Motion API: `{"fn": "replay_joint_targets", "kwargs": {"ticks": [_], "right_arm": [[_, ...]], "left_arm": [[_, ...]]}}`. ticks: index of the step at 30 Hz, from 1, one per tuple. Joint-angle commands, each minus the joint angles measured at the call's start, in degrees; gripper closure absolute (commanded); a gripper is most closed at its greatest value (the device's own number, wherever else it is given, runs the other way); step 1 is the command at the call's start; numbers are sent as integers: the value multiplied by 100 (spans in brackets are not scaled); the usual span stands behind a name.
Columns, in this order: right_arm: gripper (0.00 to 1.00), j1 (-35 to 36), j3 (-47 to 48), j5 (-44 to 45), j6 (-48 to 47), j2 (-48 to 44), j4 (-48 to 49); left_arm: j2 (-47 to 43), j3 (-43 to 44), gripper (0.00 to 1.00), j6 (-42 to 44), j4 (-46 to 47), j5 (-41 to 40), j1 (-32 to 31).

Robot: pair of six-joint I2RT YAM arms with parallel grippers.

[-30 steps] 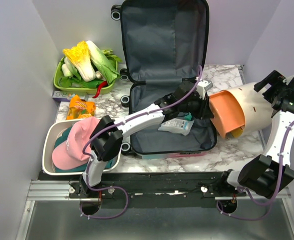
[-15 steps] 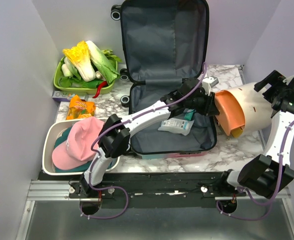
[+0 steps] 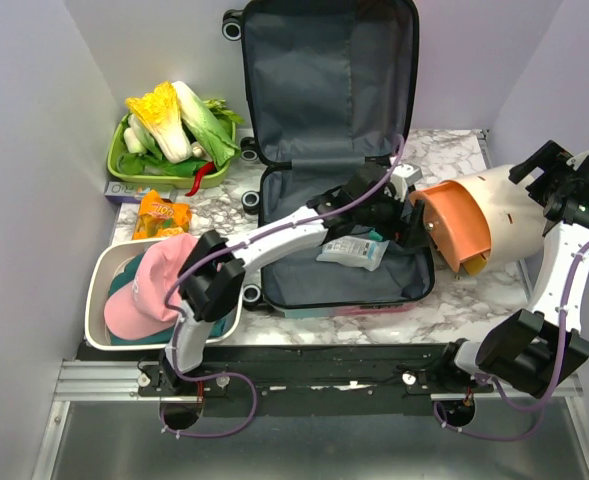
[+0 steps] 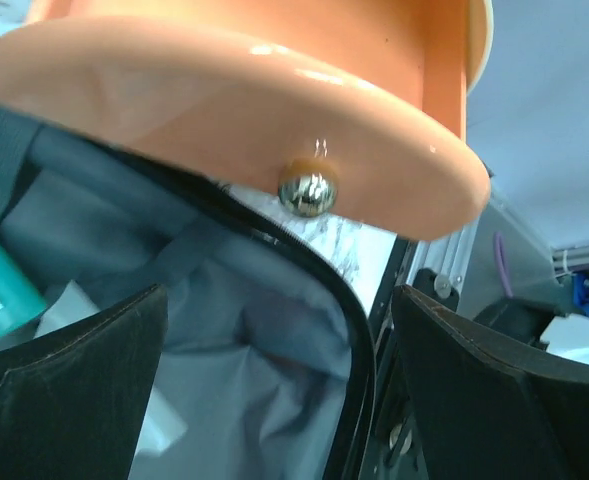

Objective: Open, take out, and arrange the luggage

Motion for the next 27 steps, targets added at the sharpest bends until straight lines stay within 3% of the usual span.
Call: {"fn": "replay_joint_targets", "kwargs": {"ticks": [1, 4, 6, 18, 23, 27], "right_arm": [[0, 17, -191, -9, 1, 20, -380], [0, 17, -182, -44, 1, 20, -380], [0, 17, -191, -79, -8, 11, -380], [0, 17, -129, -228, 18, 73, -397], [0, 17, -156, -184, 10, 82, -397], [0, 17, -164, -237, 19, 82, -397]], "left_arm": [[-1180, -997, 1, 250, 426, -523, 388], [-1489, -1448, 1, -4, 735, -691, 723], [-1253, -1292, 1, -32, 490, -885, 978], [1514, 1941, 1, 250, -1092, -1184, 1128], [2148, 2488, 11, 13, -1173, -587, 1119], [2438, 2426, 20, -145, -1119, -841, 1093]]}}
